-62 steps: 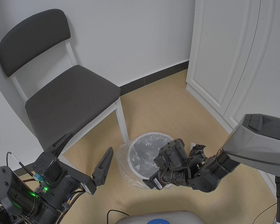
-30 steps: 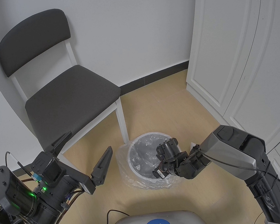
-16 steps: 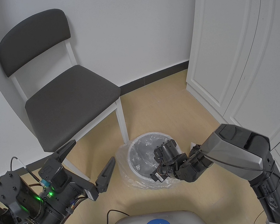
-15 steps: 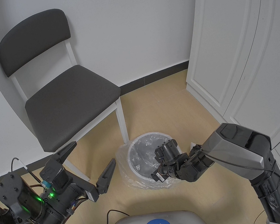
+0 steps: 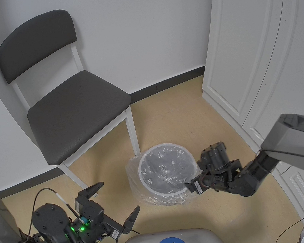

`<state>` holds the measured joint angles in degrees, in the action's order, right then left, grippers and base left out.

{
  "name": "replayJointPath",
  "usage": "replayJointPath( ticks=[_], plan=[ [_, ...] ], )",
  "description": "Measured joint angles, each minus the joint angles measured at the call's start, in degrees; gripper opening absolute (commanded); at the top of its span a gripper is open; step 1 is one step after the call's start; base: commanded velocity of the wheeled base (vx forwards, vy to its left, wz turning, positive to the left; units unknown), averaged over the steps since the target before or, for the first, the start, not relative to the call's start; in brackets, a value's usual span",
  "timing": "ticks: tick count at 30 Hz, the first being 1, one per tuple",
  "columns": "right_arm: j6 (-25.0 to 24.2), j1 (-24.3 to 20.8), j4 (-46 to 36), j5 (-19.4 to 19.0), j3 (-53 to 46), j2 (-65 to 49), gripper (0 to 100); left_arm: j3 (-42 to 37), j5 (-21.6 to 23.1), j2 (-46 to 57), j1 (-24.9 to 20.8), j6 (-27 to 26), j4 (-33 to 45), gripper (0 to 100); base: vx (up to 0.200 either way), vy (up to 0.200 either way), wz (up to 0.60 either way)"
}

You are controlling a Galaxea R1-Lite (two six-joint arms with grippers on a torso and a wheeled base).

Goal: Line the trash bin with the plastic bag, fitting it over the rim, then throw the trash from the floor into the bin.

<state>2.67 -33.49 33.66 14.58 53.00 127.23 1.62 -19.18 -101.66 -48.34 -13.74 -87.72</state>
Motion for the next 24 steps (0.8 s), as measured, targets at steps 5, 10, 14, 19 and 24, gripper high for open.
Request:
replayJointPath(
  ticks=[5, 10, 14, 19, 24],
  plan=[
    [-1.1, 7.1, 14.1, -1.8, -9.8, -6.8, 100, 2.5, 0.3, -7.2, 2.3, -6.7, 0.0, 100, 0.000, 0.000, 0.00],
    [-1.0, 15.3, 22.3, -5.4, -14.0, -10.6, 100, 11.0, 2.2, -15.1, 6.6, -15.7, 0.2, 100, 0.000, 0.000, 0.00],
    [-0.2, 20.6, 24.7, -8.6, -15.0, -12.9, 100, 19.1, 6.0, -22.2, 12.1, -26.9, 2.6, 100, 0.000, 0.000, 0.00],
    [0.8, 25.0, 26.1, -13.1, -15.5, -15.9, 100, 28.0, 8.4, -28.3, 16.5, -31.1, 12.7, 100, 0.000, 0.000, 0.00],
    [1.3, 28.6, 26.6, -16.8, -15.9, -18.6, 100, 37.5, 9.4, -31.4, 18.4, -31.6, 27.2, 100, 0.000, 0.000, 0.00]
  ],
)
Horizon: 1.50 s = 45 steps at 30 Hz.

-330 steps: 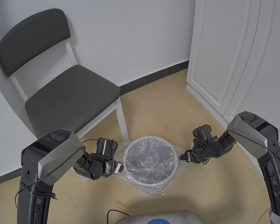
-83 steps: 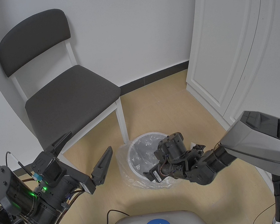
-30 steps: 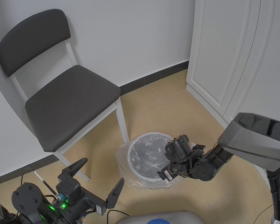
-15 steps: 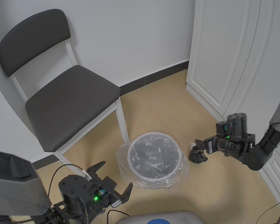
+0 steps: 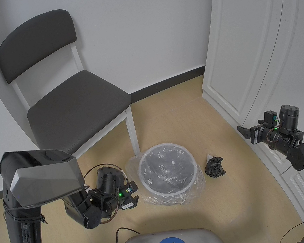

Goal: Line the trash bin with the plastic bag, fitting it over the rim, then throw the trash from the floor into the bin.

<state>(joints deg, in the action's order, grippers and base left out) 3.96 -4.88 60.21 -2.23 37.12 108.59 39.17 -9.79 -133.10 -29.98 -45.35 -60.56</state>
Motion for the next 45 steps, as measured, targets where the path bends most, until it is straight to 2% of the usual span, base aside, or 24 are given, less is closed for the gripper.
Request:
replayJointPath(
  ticks=[4, 8, 22, 26, 30, 45],
  plan=[
    [0.2, 3.1, 0.2, -3.0, -0.1, -2.1, 100, 7.5, 1.0, -1.8, 1.8, -0.5, 8.1, 100, 0.000, 0.000, 0.00],
    [0.4, 5.0, 0.3, -4.4, -0.1, -3.5, 100, 14.1, 3.5, -3.7, 3.0, -0.9, 13.3, 100, 0.000, 0.000, 0.00],
    [0.8, 7.3, 0.3, -5.2, 0.4, -4.6, 100, 34.2, 9.3, -11.8, 6.6, -3.7, 28.6, 100, 0.000, 0.000, 0.00],
    [0.9, 7.7, 0.3, -5.3, 0.8, -4.3, 100, 37.2, 12.3, -14.1, 7.5, -4.1, 30.5, 100, 0.000, 0.000, 0.00],
    [1.3, 8.0, 0.2, -5.4, 1.1, -4.0, 100, 38.7, 13.6, -15.6, 7.9, -4.3, 31.3, 100, 0.000, 0.000, 0.00],
    [1.7, 8.2, 0.3, -5.5, 1.2, -2.8, 100, 46.1, 15.9, -17.3, 8.4, -4.3, 42.3, 100, 0.000, 0.000, 0.00]
  ],
)
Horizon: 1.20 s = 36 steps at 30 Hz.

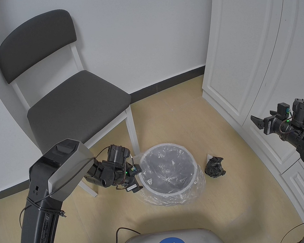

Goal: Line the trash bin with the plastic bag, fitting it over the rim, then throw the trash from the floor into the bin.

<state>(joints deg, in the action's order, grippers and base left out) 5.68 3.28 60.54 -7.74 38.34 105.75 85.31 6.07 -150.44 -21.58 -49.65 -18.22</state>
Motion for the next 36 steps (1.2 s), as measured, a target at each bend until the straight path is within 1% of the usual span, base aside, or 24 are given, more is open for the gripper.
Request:
replayJointPath(
  ticks=[1, 2, 6, 14, 21, 28, 36],
  plan=[
    [0.0, 0.0, 0.0, 0.0, 0.0, 0.0, 100, 0.9, 0.0, -0.2, 0.0, 0.0, 0.8, 100, 0.000, 0.000, 0.00],
    [0.0, 0.0, 0.0, 0.0, 0.0, 0.1, 100, 1.6, 0.0, -0.3, 0.0, 0.0, 1.5, 0, 0.000, 0.000, 0.00],
    [0.3, 0.0, 0.0, 0.0, 0.0, 0.1, 100, 4.0, 0.0, -1.0, 0.0, -0.1, 4.0, 0, 0.000, 0.000, 0.00],
    [1.1, 0.5, 0.0, -0.1, 0.0, 0.6, 100, 6.3, -0.2, -1.8, 0.9, 0.0, 4.5, 0, 0.000, 0.000, 0.00],
    [1.2, 0.6, 0.0, 0.0, 0.2, 1.2, 100, 12.0, 0.0, -4.8, 2.3, 0.0, 4.4, 0, 0.000, 0.000, 0.00],
    [1.5, 0.7, 0.0, -0.1, 0.2, 1.8, 100, 16.0, 0.7, -8.1, 2.4, 0.4, 8.6, 0, 0.000, 0.000, 0.00],
    [2.0, 0.7, 0.1, -0.1, 0.5, 2.6, 100, 17.2, 0.7, -9.2, 1.5, 0.0, 8.9, 0, 0.000, 0.000, 0.00]
  ],
)
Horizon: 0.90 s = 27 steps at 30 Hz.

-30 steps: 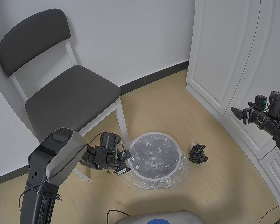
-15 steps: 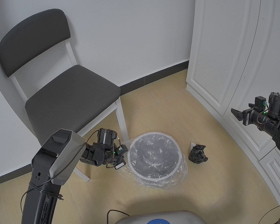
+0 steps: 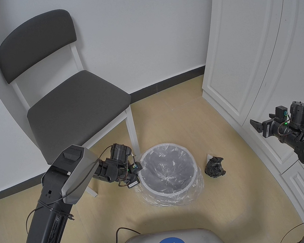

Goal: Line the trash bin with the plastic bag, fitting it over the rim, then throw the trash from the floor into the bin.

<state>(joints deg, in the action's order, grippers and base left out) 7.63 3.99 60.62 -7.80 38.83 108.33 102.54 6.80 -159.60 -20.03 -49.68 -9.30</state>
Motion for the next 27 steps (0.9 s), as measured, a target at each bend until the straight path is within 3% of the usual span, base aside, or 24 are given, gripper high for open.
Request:
replayJointPath(
  ticks=[16, 17, 27],
  plan=[
    [1.0, 0.6, 0.0, 0.0, 0.0, 0.6, 100, 3.4, -1.3, -0.7, -0.8, 0.6, 5.9, 0, 0.000, 0.000, 0.00],
    [1.0, 0.6, 0.0, 0.0, 0.0, 0.7, 100, 3.4, -1.3, -0.7, -0.8, 0.7, 5.9, 100, 0.000, 0.000, 0.00],
    [1.2, 0.9, 0.0, -0.1, 0.0, 0.9, 100, 1.8, -0.9, -0.6, -0.5, 0.3, 3.3, 100, 0.000, 0.000, 0.00]
  ],
)
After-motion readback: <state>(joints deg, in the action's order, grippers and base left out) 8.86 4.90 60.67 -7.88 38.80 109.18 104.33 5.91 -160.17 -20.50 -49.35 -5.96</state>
